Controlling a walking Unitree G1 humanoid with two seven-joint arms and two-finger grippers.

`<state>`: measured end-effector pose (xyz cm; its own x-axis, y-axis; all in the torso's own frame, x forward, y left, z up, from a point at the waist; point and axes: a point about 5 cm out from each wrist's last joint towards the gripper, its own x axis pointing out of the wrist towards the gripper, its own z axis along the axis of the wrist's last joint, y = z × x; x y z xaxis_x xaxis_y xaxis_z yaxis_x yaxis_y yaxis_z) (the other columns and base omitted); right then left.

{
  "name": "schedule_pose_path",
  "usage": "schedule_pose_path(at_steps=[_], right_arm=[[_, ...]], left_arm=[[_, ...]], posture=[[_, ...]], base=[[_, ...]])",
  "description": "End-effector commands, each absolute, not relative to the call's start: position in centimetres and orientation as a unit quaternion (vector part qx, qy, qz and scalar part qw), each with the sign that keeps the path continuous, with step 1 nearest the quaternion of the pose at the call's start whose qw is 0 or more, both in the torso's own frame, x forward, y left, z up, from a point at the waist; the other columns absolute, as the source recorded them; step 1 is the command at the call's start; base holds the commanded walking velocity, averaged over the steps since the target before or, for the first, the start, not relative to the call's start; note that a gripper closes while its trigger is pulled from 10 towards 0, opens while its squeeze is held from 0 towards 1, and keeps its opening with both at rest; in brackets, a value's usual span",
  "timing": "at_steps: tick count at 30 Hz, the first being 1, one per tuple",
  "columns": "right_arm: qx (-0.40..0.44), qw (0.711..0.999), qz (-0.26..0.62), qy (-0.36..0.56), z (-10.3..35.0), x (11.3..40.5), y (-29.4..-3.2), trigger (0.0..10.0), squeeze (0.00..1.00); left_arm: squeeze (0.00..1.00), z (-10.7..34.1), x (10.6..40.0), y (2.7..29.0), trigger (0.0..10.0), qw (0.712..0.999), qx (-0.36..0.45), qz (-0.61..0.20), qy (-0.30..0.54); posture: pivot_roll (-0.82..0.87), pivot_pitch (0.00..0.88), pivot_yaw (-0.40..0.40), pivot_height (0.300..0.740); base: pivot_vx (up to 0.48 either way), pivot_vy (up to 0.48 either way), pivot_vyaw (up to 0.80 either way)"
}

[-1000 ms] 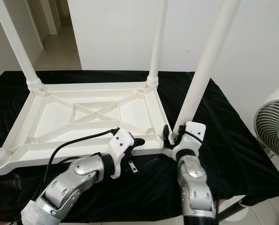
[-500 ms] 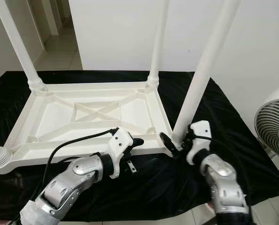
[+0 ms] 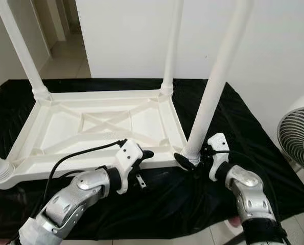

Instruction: Building children table

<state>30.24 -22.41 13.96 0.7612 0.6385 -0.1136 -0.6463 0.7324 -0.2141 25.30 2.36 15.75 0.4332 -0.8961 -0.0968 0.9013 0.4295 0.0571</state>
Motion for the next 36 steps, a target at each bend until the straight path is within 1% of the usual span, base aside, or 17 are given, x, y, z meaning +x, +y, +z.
schedule_pose_path(at_steps=[1, 7, 10, 12, 16, 17, 18, 19, 21, 25, 26, 29, 30, 33, 36], right_arm=[[-0.128, 0.920, 0.369, 0.019, 13.6, 30.6, -21.5, 0.0, 0.00], [-0.123, 0.919, 0.375, 0.018, 13.4, 30.9, -21.1, 0.0, 0.00], [-0.108, 0.924, 0.365, 0.022, 13.0, 30.7, -21.0, 0.0, 0.00], [-0.102, 0.935, 0.337, 0.040, 12.5, 30.6, -21.1, 0.0, 0.00], [-0.095, 0.944, 0.312, 0.045, 12.2, 30.7, -21.2, 0.0, 0.00], [-0.094, 0.952, 0.288, 0.044, 12.2, 30.6, -21.3, 0.0, 0.00], [-0.077, 0.966, 0.243, 0.037, 12.4, 30.3, -21.0, 0.0, 0.00], [-0.077, 0.966, 0.243, 0.037, 12.4, 30.3, -21.0, 0.0, 0.00], [-0.068, 0.976, 0.204, 0.028, 12.5, 29.7, -20.3, 0.0, 0.00], [-0.064, 0.979, 0.193, 0.026, 12.6, 29.5, -20.1, 0.0, 0.00], [-0.053, 0.982, 0.179, 0.026, 12.6, 29.4, -19.9, 0.0, 0.00], [-0.016, 0.995, 0.093, 0.031, 12.4, 29.0, -19.0, 0.0, 0.00], [-0.016, 0.995, 0.093, 0.031, 12.4, 29.0, -19.0, 0.0, 0.00], [-0.022, 0.999, 0.026, 0.021, 12.7, 28.4, -17.5, 0.0, 0.00], [-0.022, 1.000, 0.004, 0.021, 12.8, 28.2, -16.8, 0.0, 0.00]], left_arm=[[0.00, 15.9, 25.1, 2.3, 10.0, 0.832, 0.053, -0.551, 0.029], [0.00, 15.9, 25.1, 2.3, 10.0, 0.834, 0.053, -0.548, 0.029], [0.00, 15.9, 25.0, 2.4, 10.0, 0.836, 0.052, -0.545, 0.030], [0.00, 15.9, 24.9, 2.4, 10.0, 0.838, 0.049, -0.543, 0.031], [0.00, 15.8, 24.8, 2.4, 10.0, 0.838, 0.048, -0.543, 0.032], [0.00, 15.8, 24.8, 2.4, 10.0, 0.838, 0.048, -0.542, 0.032], [0.00, 15.7, 24.9, 2.4, 10.0, 0.839, 0.047, -0.541, 0.033], [0.00, 15.7, 24.9, 2.4, 10.0, 0.839, 0.047, -0.541, 0.033], [0.00, 15.7, 24.9, 2.3, 10.0, 0.839, 0.047, -0.542, 0.033], [0.00, 15.7, 24.9, 2.3, 10.0, 0.838, 0.047, -0.542, 0.033], [0.00, 15.7, 24.9, 2.3, 10.0, 0.838, 0.047, -0.543, 0.033], [0.00, 15.8, 25.1, 2.1, 10.0, 0.838, 0.048, -0.544, 0.029], [0.00, 15.8, 25.1, 2.1, 10.0, 0.838, 0.048, -0.544, 0.029], [0.00, 16.0, 25.2, 2.1, 10.0, 0.837, 0.049, -0.544, 0.026], [0.00, 16.0, 25.2, 2.1, 10.0, 0.838, 0.049, -0.544, 0.025]], posture=[[-0.03, 0.024, 0.009, 0.740], [-0.02, 0.027, 0.003, 0.740], [-0.02, 0.036, -0.006, 0.740], [-0.02, 0.039, -0.008, 0.740], [-0.02, 0.041, -0.010, 0.740], [-0.03, 0.044, -0.012, 0.740], [-0.03, 0.045, -0.012, 0.740], [-0.03, 0.045, -0.012, 0.740], [-0.04, 0.048, -0.007, 0.740], [-0.04, 0.048, -0.007, 0.740], [-0.05, 0.049, -0.003, 0.740], [-0.06, 0.052, 0.005, 0.740], [-0.06, 0.052, 0.005, 0.740], [-0.06, 0.051, 0.006, 0.740], [-0.06, 0.051, 0.005, 0.740]], base=[[0.000, 0.000, 0.00], [0.000, 0.000, 0.00], [0.000, 0.000, 0.00], [0.000, 0.000, 0.00], [0.000, 0.000, 0.00], [0.000, 0.000, 0.00], [0.000, 0.000, 0.00], [0.000, 0.000, 0.00], [0.000, 0.000, 0.00], [0.000, 0.000, 0.00], [0.000, 0.000, 0.00], [0.000, 0.000, 0.00], [0.000, 0.000, 0.00], [0.000, 0.000, 0.00], [0.000, 0.000, 0.00]])
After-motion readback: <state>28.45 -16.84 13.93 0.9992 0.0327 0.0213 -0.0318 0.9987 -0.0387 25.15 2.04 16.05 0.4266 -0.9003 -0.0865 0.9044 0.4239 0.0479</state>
